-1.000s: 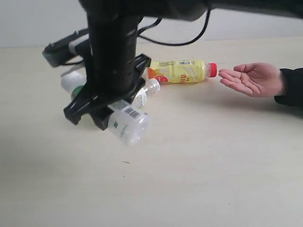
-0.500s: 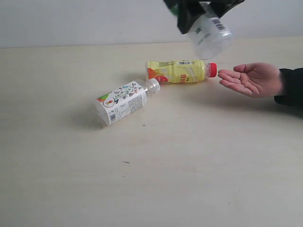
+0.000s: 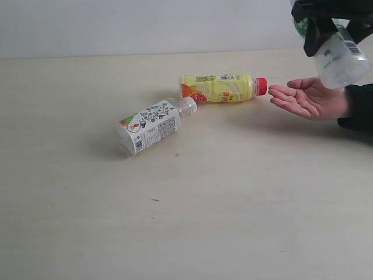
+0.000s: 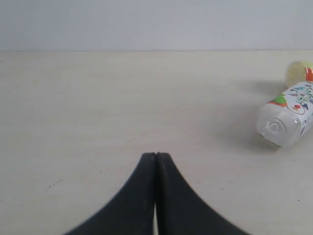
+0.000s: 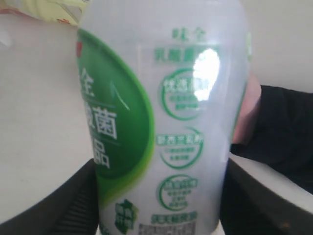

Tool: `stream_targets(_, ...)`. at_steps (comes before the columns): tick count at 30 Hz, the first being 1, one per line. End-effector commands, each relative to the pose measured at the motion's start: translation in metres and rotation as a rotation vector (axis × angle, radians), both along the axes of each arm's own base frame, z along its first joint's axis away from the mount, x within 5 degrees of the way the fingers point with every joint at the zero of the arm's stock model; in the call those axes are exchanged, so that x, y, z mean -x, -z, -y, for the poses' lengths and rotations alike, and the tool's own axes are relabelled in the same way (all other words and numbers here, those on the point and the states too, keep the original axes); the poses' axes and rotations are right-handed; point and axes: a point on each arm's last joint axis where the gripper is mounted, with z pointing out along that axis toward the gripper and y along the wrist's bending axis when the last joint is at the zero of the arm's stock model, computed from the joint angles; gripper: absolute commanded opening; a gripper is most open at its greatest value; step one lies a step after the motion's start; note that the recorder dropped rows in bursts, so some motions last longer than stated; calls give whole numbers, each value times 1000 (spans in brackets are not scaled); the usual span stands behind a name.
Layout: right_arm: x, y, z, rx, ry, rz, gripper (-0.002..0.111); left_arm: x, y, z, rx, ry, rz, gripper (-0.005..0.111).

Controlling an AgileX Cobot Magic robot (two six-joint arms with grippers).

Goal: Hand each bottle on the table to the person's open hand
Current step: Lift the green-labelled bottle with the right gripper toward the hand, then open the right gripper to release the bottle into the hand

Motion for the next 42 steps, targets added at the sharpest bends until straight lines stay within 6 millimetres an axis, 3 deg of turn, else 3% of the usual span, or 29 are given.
stream_targets(1,0,2,6,2,4,-1,0,0,-1,0,7,6,13,0)
stream_targets(9,-5,12,6,10,3,-28,0,0,-1,0,7,6,13,0)
stream_targets(20,-25,68,3,22,45,-175,0,0,-1,0,7,6,13,0)
stream_targets(26,-29,86,8,71,83,-124,0,0,-1,0,7,6,13,0)
stream_targets(34,-33,97,8,74,79,-90,0,0,-1,0,7,6,13,0)
stream_targets(38,-36,115,8,84,77,-135,0,0,-1,0,7,6,13,0)
stream_targets(42,-38,116,8,86,75,-125,0,0,-1,0,7,6,13,0)
